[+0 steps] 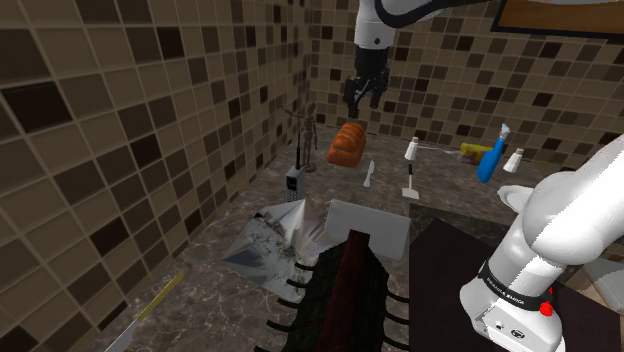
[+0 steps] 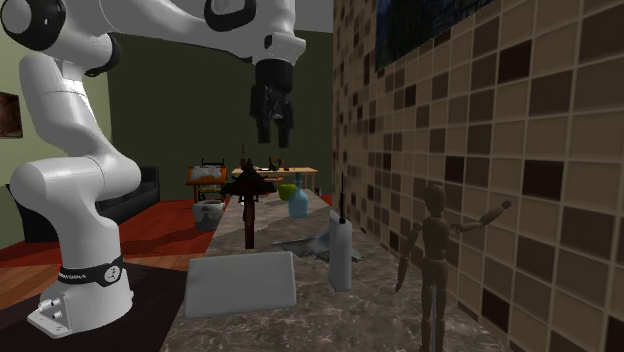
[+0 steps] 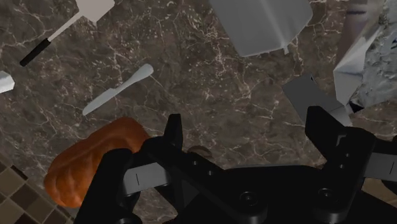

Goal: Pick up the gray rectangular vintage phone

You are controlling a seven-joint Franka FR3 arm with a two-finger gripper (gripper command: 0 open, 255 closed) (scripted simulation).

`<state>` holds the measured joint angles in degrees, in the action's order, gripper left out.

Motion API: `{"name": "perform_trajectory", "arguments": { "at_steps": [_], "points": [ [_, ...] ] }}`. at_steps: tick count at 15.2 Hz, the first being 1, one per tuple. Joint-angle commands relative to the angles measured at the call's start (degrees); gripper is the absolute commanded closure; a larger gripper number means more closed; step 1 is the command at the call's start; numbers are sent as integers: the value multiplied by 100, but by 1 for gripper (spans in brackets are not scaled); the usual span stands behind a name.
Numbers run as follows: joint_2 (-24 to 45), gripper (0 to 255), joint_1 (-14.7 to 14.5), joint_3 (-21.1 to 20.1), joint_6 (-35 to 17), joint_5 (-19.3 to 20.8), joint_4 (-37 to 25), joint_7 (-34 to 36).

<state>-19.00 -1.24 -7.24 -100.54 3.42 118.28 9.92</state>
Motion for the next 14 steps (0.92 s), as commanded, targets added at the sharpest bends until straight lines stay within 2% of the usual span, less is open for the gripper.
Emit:
{"name": "perform_trajectory", "arguments": {
  "at_steps": [1, 8, 14],
  "points": [
    [466, 0, -61, -109, 15, 7, -283, 34],
    [2151, 0, -279, -404, 204, 152, -1492, 102],
    [3640, 0, -568, -584, 574, 346, -2768, 142]
  ]
}}
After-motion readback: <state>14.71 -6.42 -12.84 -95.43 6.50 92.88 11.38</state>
